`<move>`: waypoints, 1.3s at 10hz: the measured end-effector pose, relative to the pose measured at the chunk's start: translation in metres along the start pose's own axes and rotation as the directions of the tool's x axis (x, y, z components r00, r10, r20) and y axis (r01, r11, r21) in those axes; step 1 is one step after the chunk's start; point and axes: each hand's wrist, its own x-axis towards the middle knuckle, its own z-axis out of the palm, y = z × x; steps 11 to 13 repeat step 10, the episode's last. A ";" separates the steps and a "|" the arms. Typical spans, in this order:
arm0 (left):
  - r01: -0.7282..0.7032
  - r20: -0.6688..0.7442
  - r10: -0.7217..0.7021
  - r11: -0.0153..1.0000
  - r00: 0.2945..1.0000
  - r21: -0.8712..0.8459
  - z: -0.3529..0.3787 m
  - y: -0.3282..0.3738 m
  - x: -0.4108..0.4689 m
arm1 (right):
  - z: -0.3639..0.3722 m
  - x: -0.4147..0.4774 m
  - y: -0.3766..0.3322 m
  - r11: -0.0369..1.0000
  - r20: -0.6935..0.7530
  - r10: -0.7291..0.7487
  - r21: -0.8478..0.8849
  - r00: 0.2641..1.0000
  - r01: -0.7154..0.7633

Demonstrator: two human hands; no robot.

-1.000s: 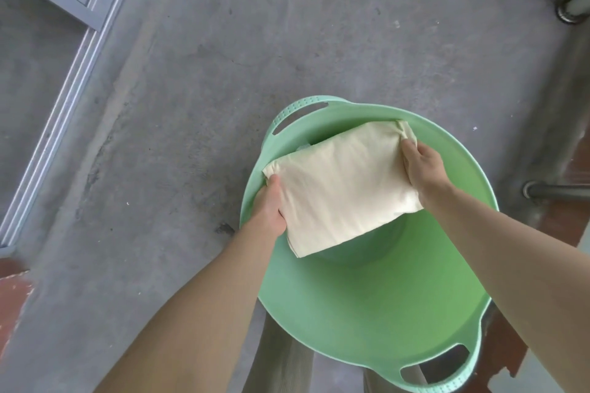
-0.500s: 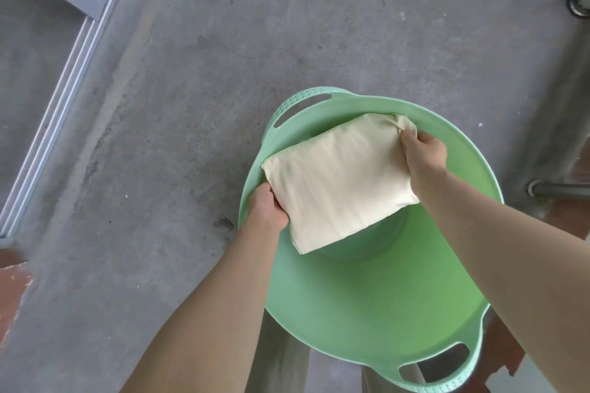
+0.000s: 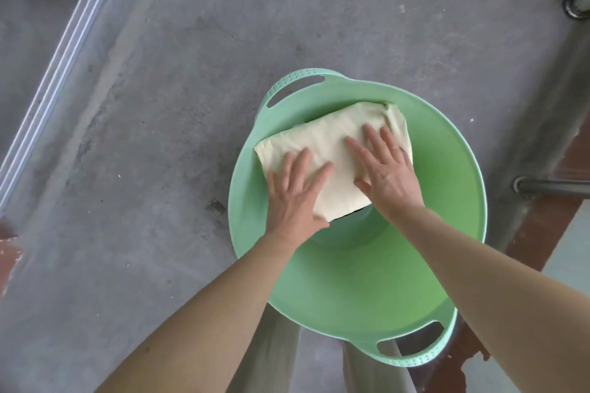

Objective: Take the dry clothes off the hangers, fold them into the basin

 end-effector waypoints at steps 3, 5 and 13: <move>0.060 0.265 -0.085 0.993 0.961 0.103 0.023 -0.020 0.038 | 0.011 0.037 0.010 0.986 0.190 0.165 -0.041 0.968 -0.160; 0.080 0.288 -0.109 0.991 0.951 0.111 0.038 -0.022 0.049 | 0.025 0.050 0.011 0.985 0.186 0.174 -0.030 0.967 -0.172; 0.072 0.340 -0.062 0.997 0.938 -0.019 -0.008 -0.027 0.020 | -0.016 0.009 -0.007 0.992 0.175 0.116 0.025 0.978 -0.122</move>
